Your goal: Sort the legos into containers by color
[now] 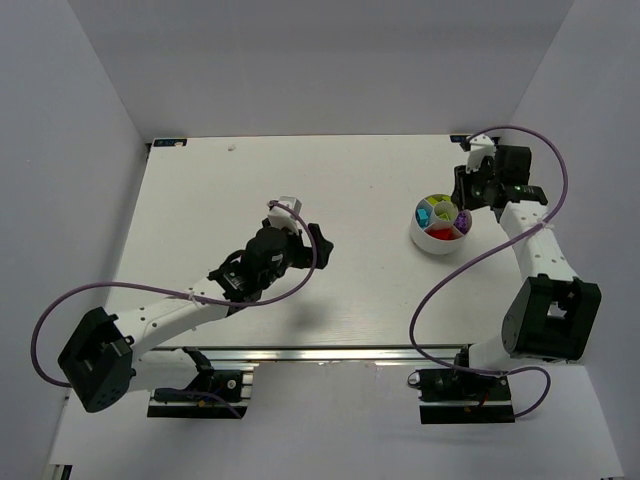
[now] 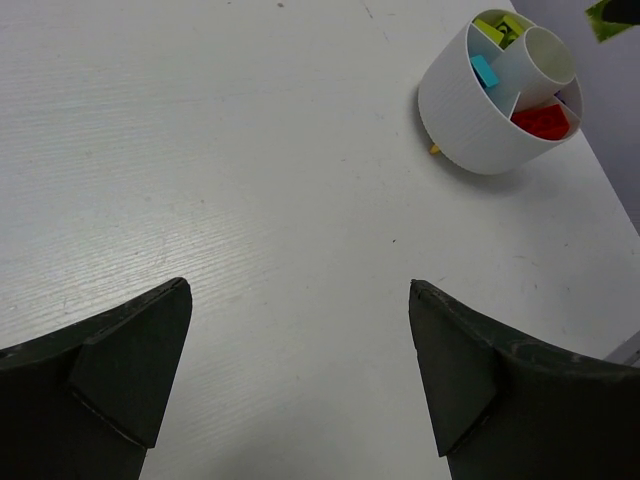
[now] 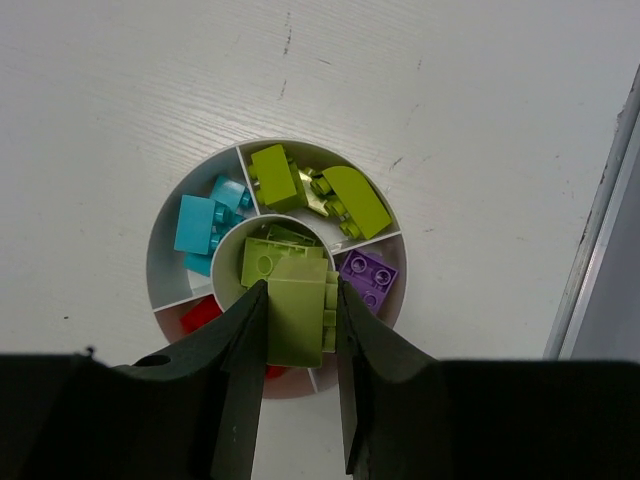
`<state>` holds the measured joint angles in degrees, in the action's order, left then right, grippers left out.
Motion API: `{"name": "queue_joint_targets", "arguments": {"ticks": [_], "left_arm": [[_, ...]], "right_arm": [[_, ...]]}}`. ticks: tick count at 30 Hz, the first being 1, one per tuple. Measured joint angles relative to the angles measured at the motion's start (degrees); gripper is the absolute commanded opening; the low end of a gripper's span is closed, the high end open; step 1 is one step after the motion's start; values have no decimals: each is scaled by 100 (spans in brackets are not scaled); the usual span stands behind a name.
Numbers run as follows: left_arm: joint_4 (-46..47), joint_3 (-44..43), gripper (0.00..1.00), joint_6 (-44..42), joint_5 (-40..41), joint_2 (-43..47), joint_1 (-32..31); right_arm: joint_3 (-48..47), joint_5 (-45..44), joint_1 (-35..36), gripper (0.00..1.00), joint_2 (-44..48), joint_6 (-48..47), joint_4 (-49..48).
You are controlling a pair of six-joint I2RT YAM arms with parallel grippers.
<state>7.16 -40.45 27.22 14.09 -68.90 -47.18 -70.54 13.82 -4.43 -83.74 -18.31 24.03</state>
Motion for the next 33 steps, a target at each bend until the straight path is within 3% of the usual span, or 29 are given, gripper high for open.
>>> {"name": "queue_joint_targets", "arguments": {"ticks": [5, 17, 20, 28, 30, 33], "left_arm": [[-9, 63, 98, 105, -17, 109, 22], [-9, 63, 98, 184, -66, 120, 61], [-11, 63, 98, 201, -98, 120, 66], [-15, 63, 98, 245, -144, 122, 96], [-33, 63, 98, 275, -146, 131, 103], [-98, 57, 98, 376, -157, 153, 146]], "right_arm": [[-11, 9, -7, 5, -160, -31, -4], [-177, 299, -7, 37, -498, 4, 68], [-177, 332, -7, 50, -498, 20, 122], [-177, 398, -7, 64, -498, 0, 153], [-177, 400, -7, 88, -494, -2, 157], [-177, 431, -7, 89, -393, -129, 197]]}}
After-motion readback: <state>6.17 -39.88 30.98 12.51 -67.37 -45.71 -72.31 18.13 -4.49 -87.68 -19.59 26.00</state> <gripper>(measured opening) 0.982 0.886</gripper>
